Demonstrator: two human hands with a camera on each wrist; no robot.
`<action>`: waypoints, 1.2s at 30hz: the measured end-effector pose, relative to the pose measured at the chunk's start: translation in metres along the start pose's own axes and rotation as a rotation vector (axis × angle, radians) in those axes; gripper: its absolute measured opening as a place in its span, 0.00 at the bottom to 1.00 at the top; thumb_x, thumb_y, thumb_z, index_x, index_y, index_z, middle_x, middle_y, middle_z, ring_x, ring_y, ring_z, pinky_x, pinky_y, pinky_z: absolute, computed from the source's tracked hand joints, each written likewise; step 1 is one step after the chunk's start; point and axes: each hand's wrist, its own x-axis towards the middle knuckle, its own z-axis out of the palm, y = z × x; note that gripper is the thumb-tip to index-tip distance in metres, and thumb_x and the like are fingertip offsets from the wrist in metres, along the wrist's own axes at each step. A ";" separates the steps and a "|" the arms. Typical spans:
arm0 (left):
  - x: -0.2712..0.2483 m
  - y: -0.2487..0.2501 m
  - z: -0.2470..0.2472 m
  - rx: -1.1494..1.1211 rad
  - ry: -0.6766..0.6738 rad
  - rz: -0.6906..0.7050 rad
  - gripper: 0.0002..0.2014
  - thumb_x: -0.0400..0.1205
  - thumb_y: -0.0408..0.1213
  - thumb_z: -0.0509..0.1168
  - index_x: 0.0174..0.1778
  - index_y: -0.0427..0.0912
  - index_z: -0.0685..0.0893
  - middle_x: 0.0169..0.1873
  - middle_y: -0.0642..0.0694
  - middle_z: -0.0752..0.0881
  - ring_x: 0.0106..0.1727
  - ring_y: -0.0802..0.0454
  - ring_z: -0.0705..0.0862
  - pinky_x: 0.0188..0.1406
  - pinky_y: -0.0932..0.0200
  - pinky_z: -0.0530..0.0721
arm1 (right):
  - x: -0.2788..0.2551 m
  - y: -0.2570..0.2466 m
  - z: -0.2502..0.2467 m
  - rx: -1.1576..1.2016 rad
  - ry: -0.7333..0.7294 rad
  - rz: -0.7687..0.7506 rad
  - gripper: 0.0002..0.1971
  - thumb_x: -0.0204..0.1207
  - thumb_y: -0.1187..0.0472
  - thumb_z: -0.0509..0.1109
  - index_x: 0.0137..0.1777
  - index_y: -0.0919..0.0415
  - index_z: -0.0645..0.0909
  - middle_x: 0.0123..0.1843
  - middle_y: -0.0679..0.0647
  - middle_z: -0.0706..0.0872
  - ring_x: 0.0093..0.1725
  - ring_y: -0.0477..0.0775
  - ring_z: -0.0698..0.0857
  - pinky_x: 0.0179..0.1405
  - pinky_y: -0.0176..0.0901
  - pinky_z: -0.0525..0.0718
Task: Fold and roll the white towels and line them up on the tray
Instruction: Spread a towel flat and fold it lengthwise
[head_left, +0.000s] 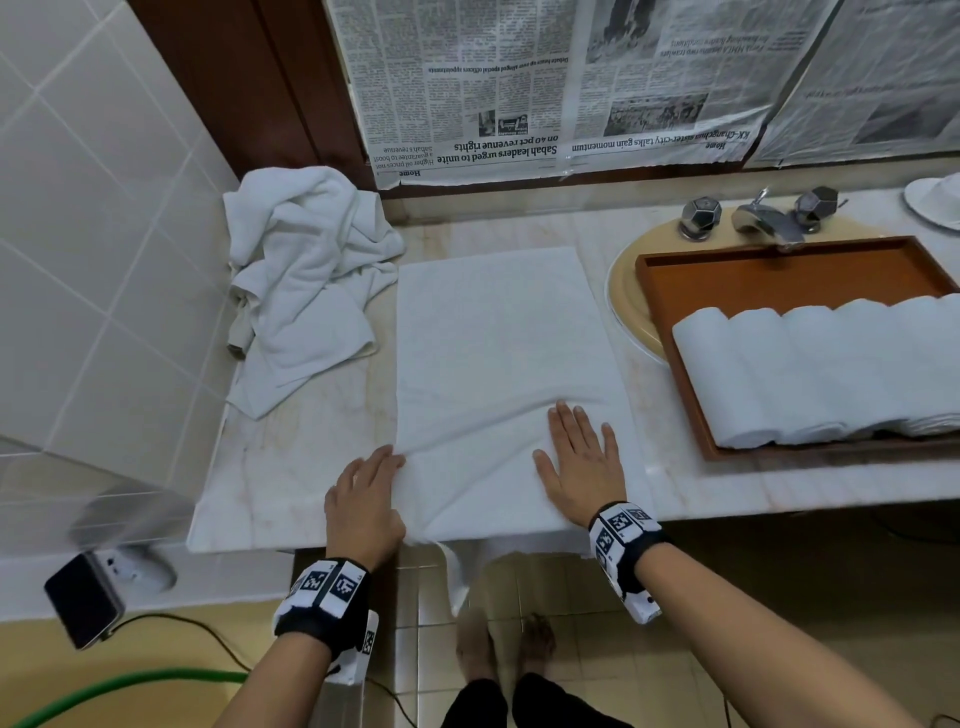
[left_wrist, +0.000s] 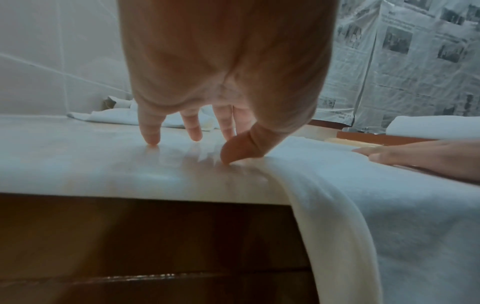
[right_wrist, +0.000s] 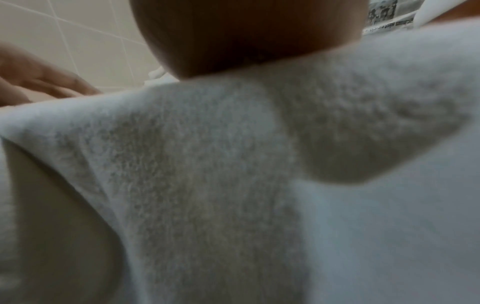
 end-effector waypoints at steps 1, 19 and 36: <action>0.001 0.000 -0.001 0.017 0.006 -0.011 0.35 0.75 0.32 0.64 0.79 0.56 0.68 0.84 0.58 0.61 0.82 0.44 0.60 0.79 0.39 0.64 | -0.001 -0.001 -0.001 0.002 -0.010 0.005 0.41 0.76 0.36 0.26 0.88 0.53 0.38 0.88 0.46 0.37 0.86 0.47 0.37 0.84 0.57 0.34; -0.003 -0.009 0.001 0.006 -0.109 0.061 0.49 0.71 0.27 0.68 0.86 0.55 0.55 0.87 0.51 0.49 0.87 0.40 0.47 0.85 0.41 0.54 | -0.011 0.000 -0.001 0.013 -0.006 -0.011 0.40 0.77 0.36 0.29 0.88 0.52 0.40 0.88 0.45 0.38 0.87 0.48 0.38 0.84 0.56 0.35; 0.043 0.104 0.045 0.158 -0.103 0.179 0.28 0.87 0.57 0.33 0.86 0.65 0.41 0.86 0.58 0.36 0.87 0.49 0.33 0.81 0.29 0.34 | -0.002 -0.025 0.006 0.009 -0.009 -0.217 0.32 0.86 0.42 0.40 0.88 0.52 0.47 0.88 0.45 0.44 0.87 0.51 0.43 0.82 0.62 0.43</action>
